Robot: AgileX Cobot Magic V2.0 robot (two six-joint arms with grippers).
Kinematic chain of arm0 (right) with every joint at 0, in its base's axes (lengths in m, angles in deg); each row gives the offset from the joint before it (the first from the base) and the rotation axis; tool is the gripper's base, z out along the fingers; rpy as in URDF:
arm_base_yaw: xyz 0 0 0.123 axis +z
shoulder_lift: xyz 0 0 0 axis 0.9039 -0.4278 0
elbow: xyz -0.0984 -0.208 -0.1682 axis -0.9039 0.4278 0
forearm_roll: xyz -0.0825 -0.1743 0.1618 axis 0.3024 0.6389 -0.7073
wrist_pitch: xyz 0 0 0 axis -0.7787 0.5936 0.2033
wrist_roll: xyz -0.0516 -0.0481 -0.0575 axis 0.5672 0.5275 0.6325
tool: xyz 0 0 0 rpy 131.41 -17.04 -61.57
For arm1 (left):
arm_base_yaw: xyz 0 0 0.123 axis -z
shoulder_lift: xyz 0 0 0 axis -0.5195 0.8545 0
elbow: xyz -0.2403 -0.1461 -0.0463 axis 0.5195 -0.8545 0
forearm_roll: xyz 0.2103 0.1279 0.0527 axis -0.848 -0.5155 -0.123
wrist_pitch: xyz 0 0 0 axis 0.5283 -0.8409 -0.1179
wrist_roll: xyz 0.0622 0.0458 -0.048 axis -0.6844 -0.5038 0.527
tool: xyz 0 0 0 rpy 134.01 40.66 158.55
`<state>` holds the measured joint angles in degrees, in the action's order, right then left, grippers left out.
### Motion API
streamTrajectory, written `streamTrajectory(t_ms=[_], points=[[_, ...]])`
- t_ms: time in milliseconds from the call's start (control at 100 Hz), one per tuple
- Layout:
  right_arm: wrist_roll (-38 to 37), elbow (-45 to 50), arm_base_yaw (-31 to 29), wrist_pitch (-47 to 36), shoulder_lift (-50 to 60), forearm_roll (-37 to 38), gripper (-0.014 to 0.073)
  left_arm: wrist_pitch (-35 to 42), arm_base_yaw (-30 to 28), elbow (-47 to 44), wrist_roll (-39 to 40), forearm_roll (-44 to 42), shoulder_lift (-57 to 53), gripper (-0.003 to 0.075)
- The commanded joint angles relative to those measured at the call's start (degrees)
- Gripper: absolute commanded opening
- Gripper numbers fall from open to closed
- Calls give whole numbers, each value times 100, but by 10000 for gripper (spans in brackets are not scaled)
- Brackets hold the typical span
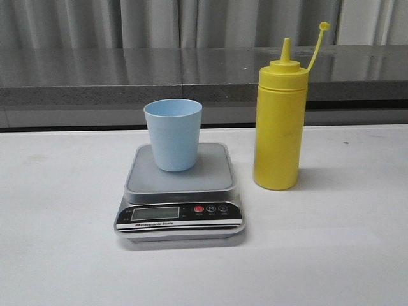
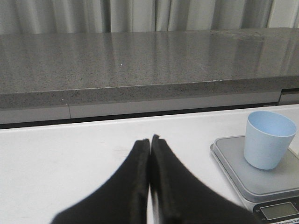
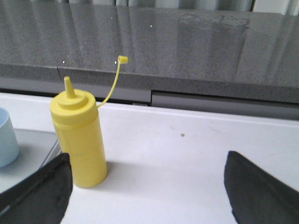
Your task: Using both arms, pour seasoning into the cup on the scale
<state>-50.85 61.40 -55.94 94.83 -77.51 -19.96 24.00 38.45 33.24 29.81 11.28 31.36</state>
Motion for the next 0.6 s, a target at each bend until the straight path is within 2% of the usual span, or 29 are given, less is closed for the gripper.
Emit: streamTrajectory(t_ms=[0,80,150,340,480,510,590], points=[[63,-139,-33,306,335,170,626,408,-10,170,3,16,41,-20],[63,-139,-33,726,619,277,564,408,-10,170,3,16,41,-20],[63,-139,-33,992,813,376,477,408,-10,170,3,16,41,-20],[63,-139,-33,1177,1068,578,157,408,-10,170,3,16,41,-20],[63,-139,-33,1108,1068,603,-46,408,-10,170,3,16,41,-20],[63,-139,-33,1100,1068,603,-71,408,-10,170,3,16,41,-20],[63,-139,-33,1102,1068,603,-67,408,-10,170,3,16,41,-20]])
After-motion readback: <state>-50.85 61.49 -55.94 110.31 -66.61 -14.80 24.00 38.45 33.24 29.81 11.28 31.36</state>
